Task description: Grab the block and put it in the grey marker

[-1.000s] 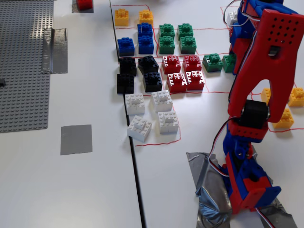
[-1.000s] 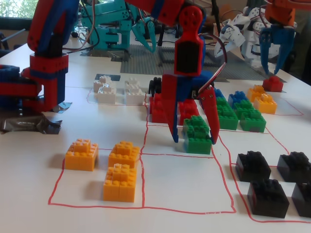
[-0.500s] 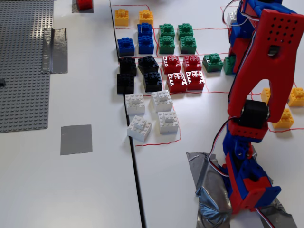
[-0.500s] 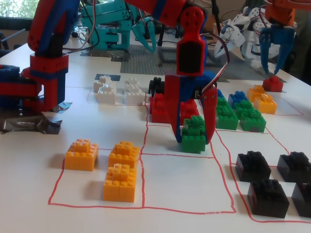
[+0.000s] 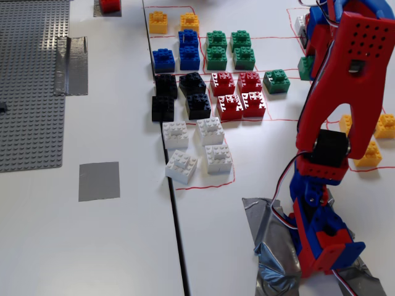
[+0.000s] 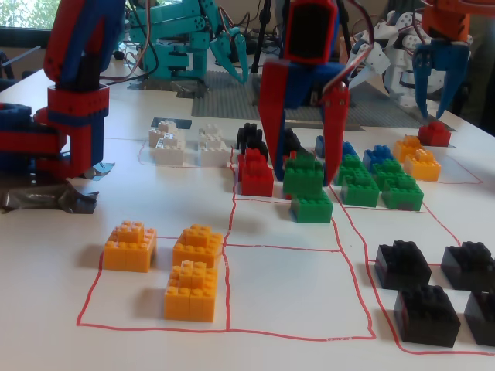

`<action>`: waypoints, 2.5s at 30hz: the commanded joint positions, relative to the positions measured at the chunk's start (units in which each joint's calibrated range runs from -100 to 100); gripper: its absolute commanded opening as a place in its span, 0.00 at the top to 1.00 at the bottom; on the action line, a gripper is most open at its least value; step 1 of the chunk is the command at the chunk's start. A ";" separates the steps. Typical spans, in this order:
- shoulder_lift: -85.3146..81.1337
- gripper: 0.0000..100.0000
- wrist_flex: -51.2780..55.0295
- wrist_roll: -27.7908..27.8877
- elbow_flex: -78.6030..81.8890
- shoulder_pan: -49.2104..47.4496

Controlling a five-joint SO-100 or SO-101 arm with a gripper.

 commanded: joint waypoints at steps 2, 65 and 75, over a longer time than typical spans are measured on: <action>-10.30 1.00 3.45 0.73 -5.99 -3.78; 7.11 0.96 -23.00 3.86 6.63 -71.10; 6.95 0.76 -14.96 0.78 2.54 -70.80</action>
